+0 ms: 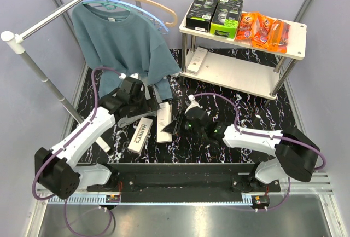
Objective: Place and organize the shaving razors onto the shelf
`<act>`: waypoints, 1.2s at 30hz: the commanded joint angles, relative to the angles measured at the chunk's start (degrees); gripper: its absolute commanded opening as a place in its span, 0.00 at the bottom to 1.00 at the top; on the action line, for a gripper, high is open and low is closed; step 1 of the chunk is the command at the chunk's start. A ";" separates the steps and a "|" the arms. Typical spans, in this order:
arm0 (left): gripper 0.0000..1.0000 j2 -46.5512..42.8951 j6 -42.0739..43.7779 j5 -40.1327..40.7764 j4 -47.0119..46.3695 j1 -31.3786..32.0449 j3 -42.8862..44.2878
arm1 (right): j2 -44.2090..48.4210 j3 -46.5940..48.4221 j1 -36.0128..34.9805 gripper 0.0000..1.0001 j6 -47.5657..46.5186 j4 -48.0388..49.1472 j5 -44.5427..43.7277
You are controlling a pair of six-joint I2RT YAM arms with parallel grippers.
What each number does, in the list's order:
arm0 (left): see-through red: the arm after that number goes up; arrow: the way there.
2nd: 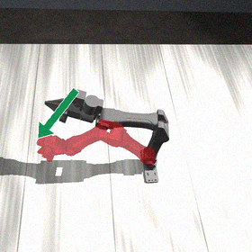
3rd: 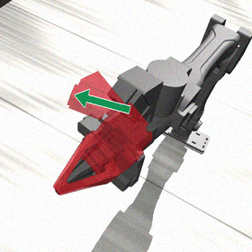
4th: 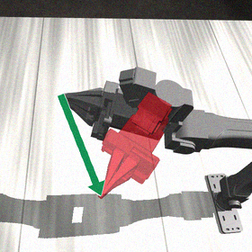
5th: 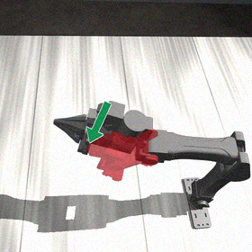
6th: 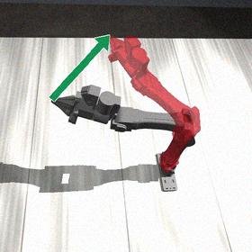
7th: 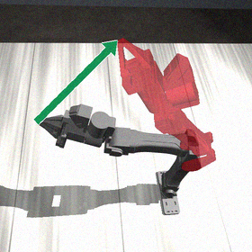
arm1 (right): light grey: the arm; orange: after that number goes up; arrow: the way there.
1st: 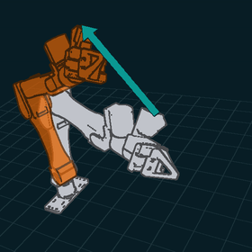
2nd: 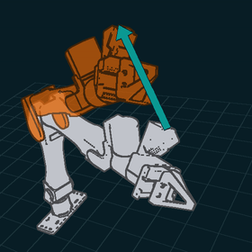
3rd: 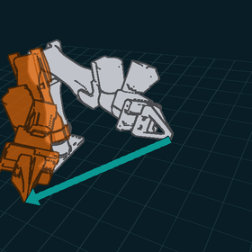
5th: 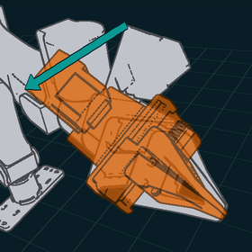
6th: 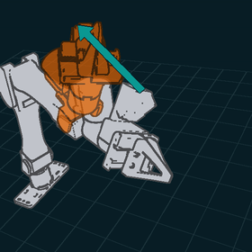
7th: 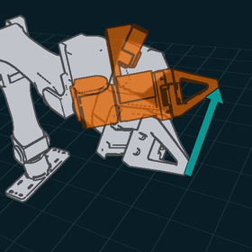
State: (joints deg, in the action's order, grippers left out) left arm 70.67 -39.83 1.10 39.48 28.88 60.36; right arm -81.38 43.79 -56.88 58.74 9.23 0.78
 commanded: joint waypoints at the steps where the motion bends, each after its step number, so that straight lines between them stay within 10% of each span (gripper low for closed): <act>1: 0.99 -3.61 2.39 11.72 4.10 0.03 2.13 | -0.18 0.07 -0.42 0.16 0.15 3.60 0.37; 21: 0.99 -4.58 2.30 17.00 7.89 -0.06 -2.08 | 0.61 -1.60 3.96 0.16 1.03 2.63 2.91; 36: 0.99 -4.32 2.04 15.51 6.83 0.03 -4.63 | 5.19 -1.43 34.09 0.17 -4.51 3.60 23.56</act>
State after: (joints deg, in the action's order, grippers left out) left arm 66.48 -38.11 16.53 48.27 28.88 56.12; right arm -77.87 38.83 -28.56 57.65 10.55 16.23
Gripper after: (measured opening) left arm 0.988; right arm 0.318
